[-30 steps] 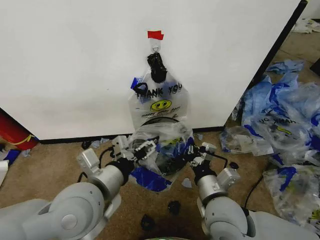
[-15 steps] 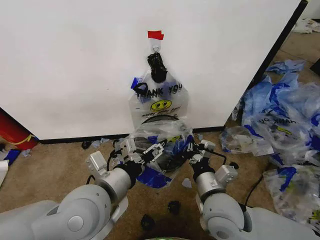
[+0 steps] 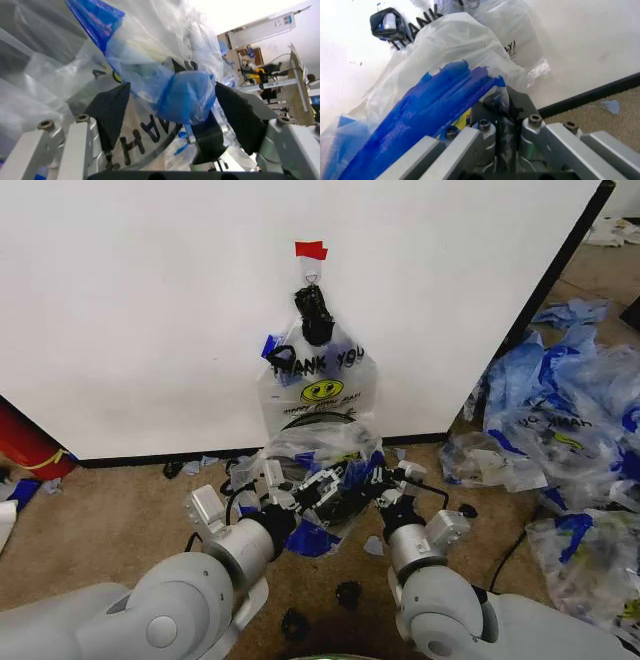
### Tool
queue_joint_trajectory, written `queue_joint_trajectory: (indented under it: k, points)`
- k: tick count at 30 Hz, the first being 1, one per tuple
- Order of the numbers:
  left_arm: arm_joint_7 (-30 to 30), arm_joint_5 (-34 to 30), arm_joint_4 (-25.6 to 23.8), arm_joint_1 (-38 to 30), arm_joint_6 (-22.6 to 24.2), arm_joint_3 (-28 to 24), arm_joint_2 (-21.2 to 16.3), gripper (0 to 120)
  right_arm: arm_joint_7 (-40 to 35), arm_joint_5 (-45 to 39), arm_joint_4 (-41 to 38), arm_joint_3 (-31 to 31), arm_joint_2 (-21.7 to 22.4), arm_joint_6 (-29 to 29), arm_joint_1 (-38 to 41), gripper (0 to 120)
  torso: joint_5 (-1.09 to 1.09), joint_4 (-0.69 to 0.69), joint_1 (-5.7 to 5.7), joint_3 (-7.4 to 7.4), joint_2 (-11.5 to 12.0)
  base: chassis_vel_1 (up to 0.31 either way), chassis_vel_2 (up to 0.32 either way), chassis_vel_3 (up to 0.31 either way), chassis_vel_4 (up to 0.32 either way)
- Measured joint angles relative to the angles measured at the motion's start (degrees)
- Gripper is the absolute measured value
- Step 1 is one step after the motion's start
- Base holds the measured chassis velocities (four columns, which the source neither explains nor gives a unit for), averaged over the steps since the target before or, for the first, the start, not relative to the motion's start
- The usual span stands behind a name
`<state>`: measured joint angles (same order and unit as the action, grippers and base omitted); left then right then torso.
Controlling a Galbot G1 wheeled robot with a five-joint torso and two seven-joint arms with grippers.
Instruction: Pick up the garbage bag from the wall and place it over the trash bin.
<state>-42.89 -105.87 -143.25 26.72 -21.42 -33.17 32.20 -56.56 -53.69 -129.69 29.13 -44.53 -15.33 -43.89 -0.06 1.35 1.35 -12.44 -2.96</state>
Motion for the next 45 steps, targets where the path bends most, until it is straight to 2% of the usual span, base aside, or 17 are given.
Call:
queue_joint_trajectory:
  k: [6, 9, 23, 25, 27, 31, 33, 38, 45]
  points:
    - [0.0, 0.6, 0.0, 0.4, 0.1, -0.4, 0.6, 63, 0.0, 0.2, -0.4, -0.1, 0.3, 0.0, -0.4, 1, 0.0, 0.0, 0.0, 0.0, 0.0, 0.0, 0.0, 0.0, 0.0]
    - [0.0, 0.9, 0.0, 0.6, 0.1, -0.6, 0.6, 57, 0.0, 0.2, -0.9, -0.2, 0.4, 0.0, -0.6, 1, 0.0, 0.0, 0.0, 0.0, 0.0, 0.0, 0.0, 0.0, 0.0]
    - [0.0, 3.3, 3.2, 1.4, -0.1, -1.3, 3.1, 53, 0.0, 1.2, -1.1, -0.3, 0.3, -0.2, -1.9, 1, 0.0, 0.0, 0.0, 0.0, 0.0, 0.0, 0.0, 0.0, 0.0]
    - [0.0, 3.6, 3.4, 1.4, -0.2, -1.4, 3.2, 45, 0.0, 1.3, -1.2, -0.4, 0.5, -0.2, -2.0, 1, 0.0, 0.0, 0.0, 0.0, 0.0, 0.0, 0.0, 0.0, 0.0]
    - [0.0, 3.7, 3.5, 1.4, -0.3, -1.4, 3.2, 41, 0.0, 1.4, -1.2, -0.4, 0.5, -0.3, -2.0, 1, 0.0, 0.0, 0.0, 0.0, 0.0, 0.0, 0.0, 0.0, 0.0]
    - [0.1, 4.2, 3.5, 1.4, -0.6, -1.4, 3.2, 23, 0.0, 1.6, -1.2, -0.5, 0.6, -0.3, -2.1, 1, 0.0, 0.0, 0.0, 0.0, 0.0, 0.0, 0.0, 0.0, 0.0]
    - [0.1, 4.4, 3.5, 1.5, -0.8, -1.4, 3.2, 19, 0.0, 1.7, -1.2, -0.5, 0.6, -0.3, -2.1, 1, 0.0, 0.0, 0.0, 0.0, 0.0, 0.0, 0.0, 0.0, 0.0]
    - [0.4, 5.0, 3.5, 1.6, -1.2, -1.2, 2.9, 0, 0.0, 2.0, -1.2, -0.4, 0.4, -0.3, -2.3, 1, 0.0, 0.0, 0.0, 0.0, 0.0, 0.0, 0.0, 0.0, 0.0]
    - [0.6, 5.6, 3.4, 1.7, -1.5, -0.9, 2.8, 0, 0.0, 2.6, -1.2, 0.1, 0.6, -0.4, -2.6, 1, 0.0, 0.0, 0.0, 0.0, 0.0, 0.0, 0.0, 0.0, 0.0]
